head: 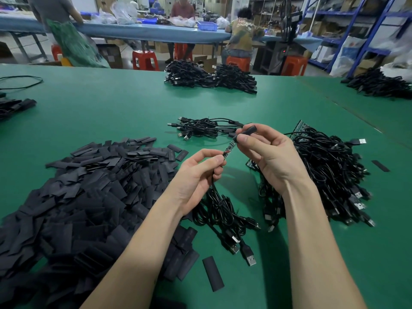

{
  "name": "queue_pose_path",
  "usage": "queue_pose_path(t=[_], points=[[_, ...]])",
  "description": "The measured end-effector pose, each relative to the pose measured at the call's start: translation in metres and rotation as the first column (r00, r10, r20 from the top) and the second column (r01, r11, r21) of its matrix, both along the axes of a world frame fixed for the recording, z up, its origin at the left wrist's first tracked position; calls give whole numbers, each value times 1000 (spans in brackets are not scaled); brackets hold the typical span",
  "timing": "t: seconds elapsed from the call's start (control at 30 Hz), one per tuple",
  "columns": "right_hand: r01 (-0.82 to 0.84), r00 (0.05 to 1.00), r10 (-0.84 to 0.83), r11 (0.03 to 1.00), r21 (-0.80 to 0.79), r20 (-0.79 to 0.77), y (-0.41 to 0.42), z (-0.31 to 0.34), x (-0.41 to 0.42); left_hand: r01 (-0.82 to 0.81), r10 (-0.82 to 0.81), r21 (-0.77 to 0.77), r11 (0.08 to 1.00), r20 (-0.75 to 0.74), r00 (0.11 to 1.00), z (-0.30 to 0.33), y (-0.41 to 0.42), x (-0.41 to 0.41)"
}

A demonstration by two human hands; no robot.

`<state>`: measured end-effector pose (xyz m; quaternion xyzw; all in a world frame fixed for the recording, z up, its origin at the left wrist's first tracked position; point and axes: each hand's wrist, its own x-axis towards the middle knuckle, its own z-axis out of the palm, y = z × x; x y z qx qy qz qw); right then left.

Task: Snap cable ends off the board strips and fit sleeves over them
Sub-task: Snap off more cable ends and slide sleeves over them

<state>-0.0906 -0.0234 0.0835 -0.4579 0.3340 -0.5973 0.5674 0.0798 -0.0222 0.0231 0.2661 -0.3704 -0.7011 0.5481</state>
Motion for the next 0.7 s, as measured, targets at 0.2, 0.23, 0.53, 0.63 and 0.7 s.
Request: queue_pose_path(t=[0.2, 0.23, 0.53, 0.63, 0.7], points=[[-28, 999, 29, 999, 35, -39, 3, 0, -6, 18, -18, -23, 1000, 25, 1000, 1, 1, 4], [-45, 998, 47, 998, 53, -48, 4, 0, -9, 31, -30, -24, 999, 35, 999, 2, 1, 6], [-230, 966, 243, 963, 139, -89, 11, -1, -21, 139, -130, -60, 988, 135, 982, 8, 4, 16], [-270, 946, 287, 955, 125, -150, 13, 1, -26, 130, -121, -53, 990, 156, 980, 8, 4, 16], [-275, 917, 294, 956, 106, -269, 15, 4, -33, 137, -124, -56, 989, 198, 972, 8, 4, 16]])
